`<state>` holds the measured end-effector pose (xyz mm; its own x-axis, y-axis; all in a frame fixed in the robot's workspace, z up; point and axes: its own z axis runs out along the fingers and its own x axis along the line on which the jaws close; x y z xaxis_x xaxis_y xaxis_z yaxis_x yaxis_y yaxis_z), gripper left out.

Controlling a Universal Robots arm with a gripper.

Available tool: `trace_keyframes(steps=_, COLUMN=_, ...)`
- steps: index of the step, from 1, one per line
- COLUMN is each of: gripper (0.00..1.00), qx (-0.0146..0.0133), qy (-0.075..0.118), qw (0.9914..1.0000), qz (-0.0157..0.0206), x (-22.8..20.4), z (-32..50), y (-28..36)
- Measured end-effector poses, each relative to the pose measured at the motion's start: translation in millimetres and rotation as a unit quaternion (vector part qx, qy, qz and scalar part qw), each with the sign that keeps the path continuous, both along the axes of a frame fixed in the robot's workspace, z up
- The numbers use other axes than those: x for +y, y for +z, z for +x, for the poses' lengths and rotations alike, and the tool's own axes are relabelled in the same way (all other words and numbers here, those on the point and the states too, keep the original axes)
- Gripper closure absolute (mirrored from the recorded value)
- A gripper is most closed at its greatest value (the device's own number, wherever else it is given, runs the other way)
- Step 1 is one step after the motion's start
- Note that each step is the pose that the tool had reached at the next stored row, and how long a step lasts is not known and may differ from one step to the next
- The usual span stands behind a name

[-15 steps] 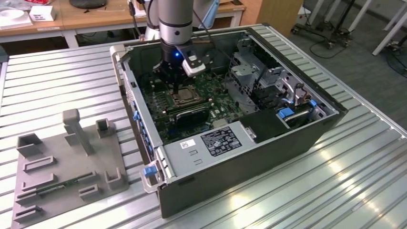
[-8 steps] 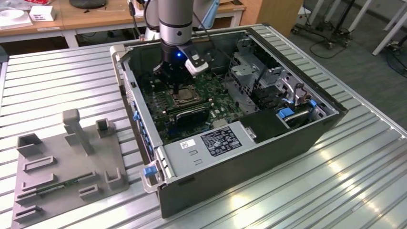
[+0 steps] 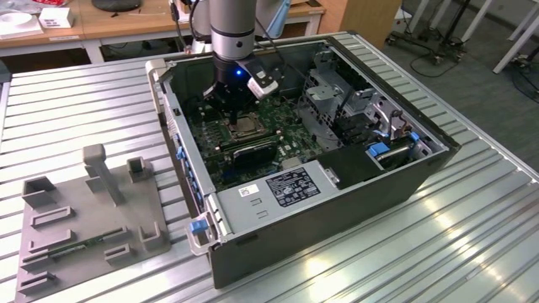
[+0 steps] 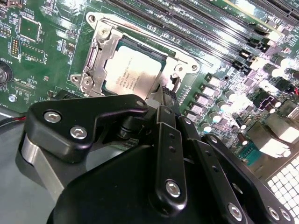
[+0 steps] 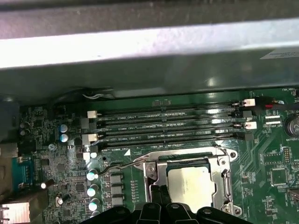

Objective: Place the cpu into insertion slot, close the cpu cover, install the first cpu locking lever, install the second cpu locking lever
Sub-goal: 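Close the cpu cover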

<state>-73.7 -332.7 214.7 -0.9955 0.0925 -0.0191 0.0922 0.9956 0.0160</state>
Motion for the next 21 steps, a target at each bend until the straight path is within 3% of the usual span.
trace_keyframes(steps=4, gripper=0.89, qx=0.0000, qy=0.000, qw=1.00000, qz=0.0000, x=0.0, z=0.0, y=0.0)
trace_keyframes(steps=6, gripper=0.89, qx=-0.0015, qy=0.001, qw=1.00000, qz=0.0000, x=0.0, z=-0.1, y=0.0)
trace_keyframes(steps=11, gripper=0.89, qx=-0.0116, qy=0.006, qw=0.99992, qz=0.0001, x=0.0, z=-0.4, y=-0.2)
trace_keyframes(steps=21, gripper=0.89, qx=-0.0119, qy=0.007, qw=0.99991, qz=0.0000, x=-1.1, z=-2.5, y=-0.1)
